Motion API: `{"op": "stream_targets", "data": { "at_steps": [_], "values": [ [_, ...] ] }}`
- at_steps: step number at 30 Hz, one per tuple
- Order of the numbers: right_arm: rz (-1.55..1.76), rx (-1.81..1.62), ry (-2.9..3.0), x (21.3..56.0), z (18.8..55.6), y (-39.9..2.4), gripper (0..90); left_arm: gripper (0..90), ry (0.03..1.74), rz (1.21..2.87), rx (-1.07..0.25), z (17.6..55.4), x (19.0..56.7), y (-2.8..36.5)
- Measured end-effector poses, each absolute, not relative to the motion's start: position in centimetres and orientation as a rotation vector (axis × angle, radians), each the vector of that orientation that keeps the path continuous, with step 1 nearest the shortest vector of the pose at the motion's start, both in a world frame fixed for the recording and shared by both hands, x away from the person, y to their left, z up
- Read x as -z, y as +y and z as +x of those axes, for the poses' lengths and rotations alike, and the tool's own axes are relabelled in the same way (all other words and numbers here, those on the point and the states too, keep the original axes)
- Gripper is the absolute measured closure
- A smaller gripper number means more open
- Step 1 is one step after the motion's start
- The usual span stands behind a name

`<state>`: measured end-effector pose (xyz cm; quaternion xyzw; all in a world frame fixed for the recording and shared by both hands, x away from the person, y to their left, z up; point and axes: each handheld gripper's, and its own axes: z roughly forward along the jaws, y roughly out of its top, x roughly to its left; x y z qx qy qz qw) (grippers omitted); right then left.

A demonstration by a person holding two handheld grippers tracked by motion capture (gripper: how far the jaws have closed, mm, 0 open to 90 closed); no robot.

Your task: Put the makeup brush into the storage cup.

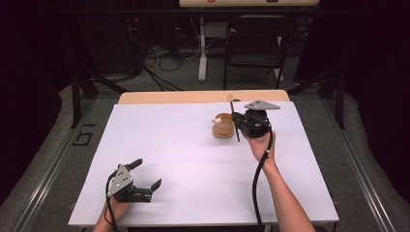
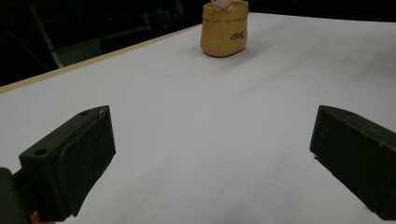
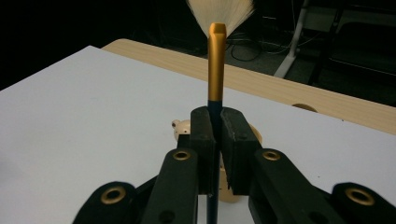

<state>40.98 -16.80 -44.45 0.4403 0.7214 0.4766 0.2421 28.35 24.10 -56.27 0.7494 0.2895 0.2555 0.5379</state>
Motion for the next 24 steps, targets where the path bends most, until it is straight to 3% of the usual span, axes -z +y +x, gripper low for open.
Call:
{"op": "stream_targets", "data": {
  "at_steps": [24],
  "values": [
    [1.181, -1.327, 1.921, 43.4, 42.2, -16.4, 84.0, 0.0, 0.689, 1.783, -0.598, 28.5, 56.3, 24.1]
  ]
}}
